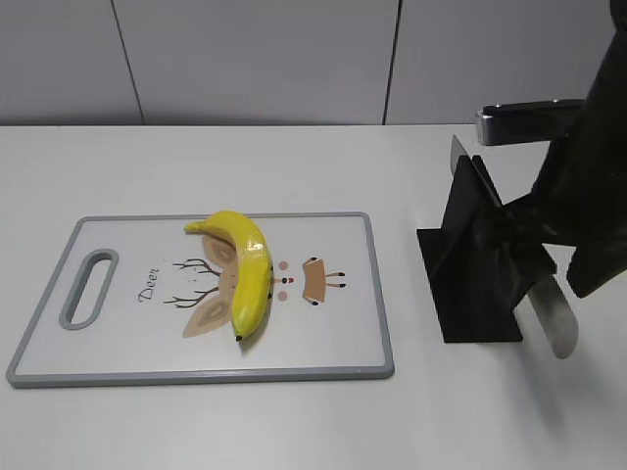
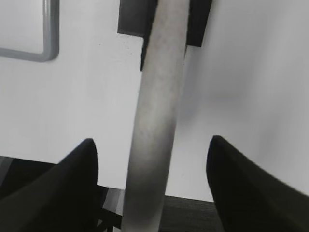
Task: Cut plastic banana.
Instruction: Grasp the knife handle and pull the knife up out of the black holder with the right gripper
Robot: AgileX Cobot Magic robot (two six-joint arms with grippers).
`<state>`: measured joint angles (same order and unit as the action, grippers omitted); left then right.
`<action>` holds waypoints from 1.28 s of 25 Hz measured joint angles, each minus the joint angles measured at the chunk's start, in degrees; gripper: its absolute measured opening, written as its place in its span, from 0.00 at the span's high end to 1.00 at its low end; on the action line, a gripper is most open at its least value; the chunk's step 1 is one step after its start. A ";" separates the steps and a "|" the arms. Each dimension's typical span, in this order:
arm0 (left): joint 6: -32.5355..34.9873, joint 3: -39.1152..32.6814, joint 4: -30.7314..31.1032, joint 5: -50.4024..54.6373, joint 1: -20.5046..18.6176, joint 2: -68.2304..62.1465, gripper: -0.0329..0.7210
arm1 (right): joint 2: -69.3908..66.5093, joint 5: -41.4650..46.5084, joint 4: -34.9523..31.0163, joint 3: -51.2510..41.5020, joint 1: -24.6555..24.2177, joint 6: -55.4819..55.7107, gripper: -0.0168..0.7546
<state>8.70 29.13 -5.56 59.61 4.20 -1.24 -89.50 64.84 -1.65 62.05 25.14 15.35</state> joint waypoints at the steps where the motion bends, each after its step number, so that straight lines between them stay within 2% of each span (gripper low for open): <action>1: 0.00 0.00 0.00 0.00 0.00 0.00 0.28 | -1.02 -0.55 0.25 0.00 0.00 0.65 0.29; 5: 0.00 0.00 0.00 0.00 0.00 0.00 0.28 | -3.80 -1.85 0.18 0.00 0.00 2.27 0.36; 8: 0.00 0.00 0.00 0.00 0.00 0.00 0.28 | -5.52 -1.85 -0.69 0.00 0.00 2.73 0.45; 9: 0.00 0.00 0.00 0.00 0.00 0.00 0.28 | -5.79 -1.85 -1.13 0.00 0.00 2.95 0.51; 12: 0.00 0.00 0.00 0.00 0.00 0.00 0.28 | -5.95 -1.75 -1.25 0.00 0.00 5.21 0.78; 23: 0.00 0.00 0.01 0.00 0.00 0.00 0.28 | -5.43 -0.91 -1.68 0.00 -0.06 6.08 0.77; 32: 0.00 0.00 0.25 0.00 0.00 0.00 0.30 | 2.73 -0.32 -1.72 0.00 0.00 6.33 0.77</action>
<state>8.70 29.13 -5.31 59.61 4.20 -1.24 -86.76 64.52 -3.37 62.05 25.14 21.68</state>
